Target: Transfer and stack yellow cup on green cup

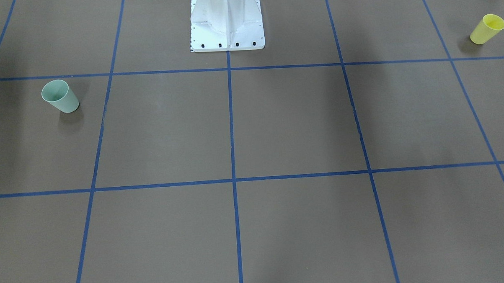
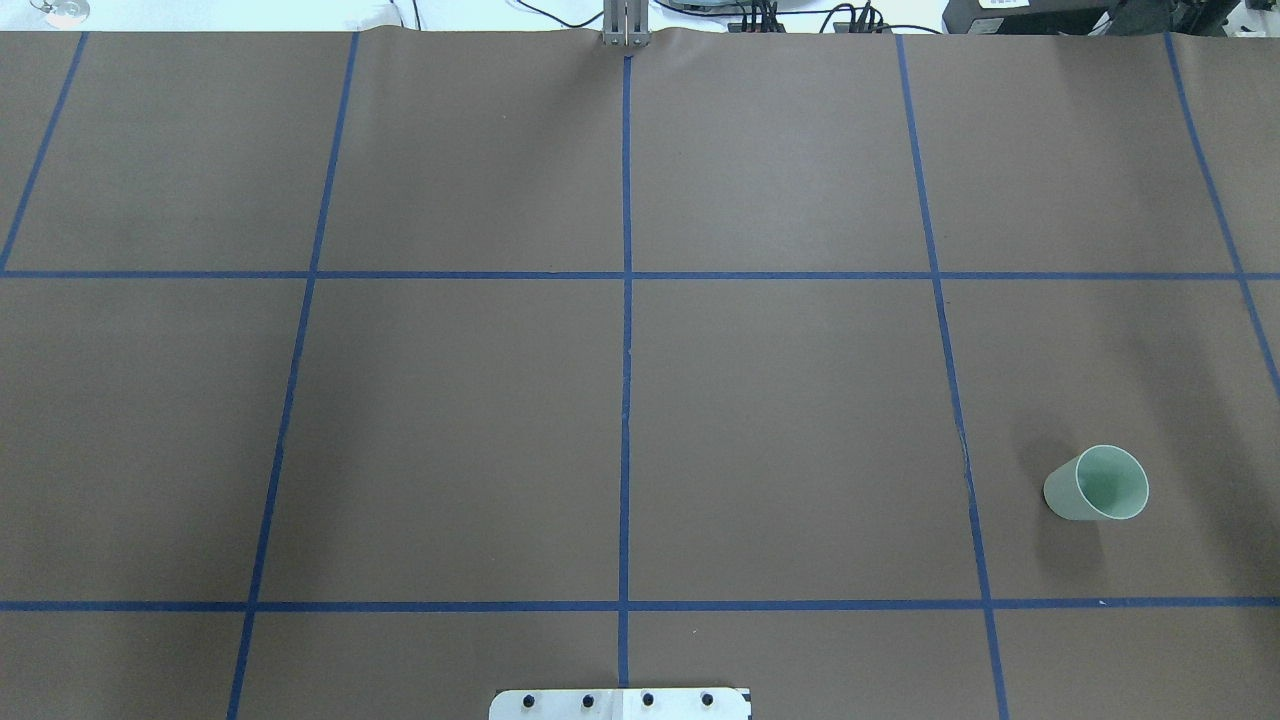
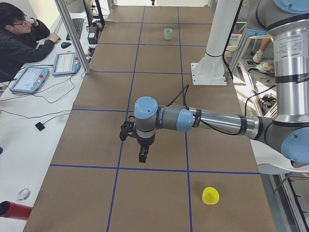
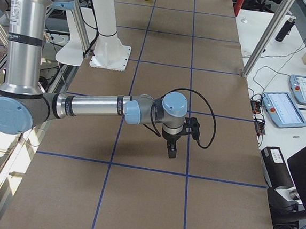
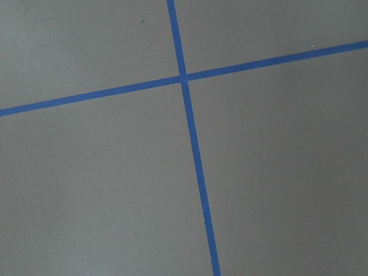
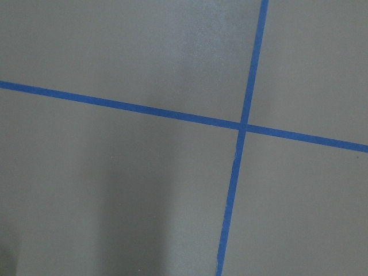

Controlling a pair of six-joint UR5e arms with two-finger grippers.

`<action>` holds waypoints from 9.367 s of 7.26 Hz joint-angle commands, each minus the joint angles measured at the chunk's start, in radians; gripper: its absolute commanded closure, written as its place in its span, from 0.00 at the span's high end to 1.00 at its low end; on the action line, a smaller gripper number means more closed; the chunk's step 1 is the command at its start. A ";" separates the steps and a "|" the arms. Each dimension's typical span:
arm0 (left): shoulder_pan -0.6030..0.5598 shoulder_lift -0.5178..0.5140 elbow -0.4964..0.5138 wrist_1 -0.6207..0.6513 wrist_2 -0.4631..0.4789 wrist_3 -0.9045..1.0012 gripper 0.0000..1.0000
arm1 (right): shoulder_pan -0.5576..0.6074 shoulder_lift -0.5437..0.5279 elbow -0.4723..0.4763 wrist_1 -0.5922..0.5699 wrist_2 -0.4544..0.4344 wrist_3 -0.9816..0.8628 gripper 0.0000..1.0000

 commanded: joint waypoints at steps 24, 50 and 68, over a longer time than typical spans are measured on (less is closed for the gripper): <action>1.226 0.145 0.243 0.440 0.458 -2.656 1.00 | -0.003 -0.050 0.007 0.002 0.005 0.163 1.00; 0.360 -0.307 0.184 -0.136 0.845 -1.188 0.00 | -0.054 0.059 0.013 -0.011 0.003 0.180 1.00; 0.938 -0.548 0.439 -1.662 0.705 -0.832 0.00 | -0.532 0.448 -0.011 0.215 0.129 0.804 0.98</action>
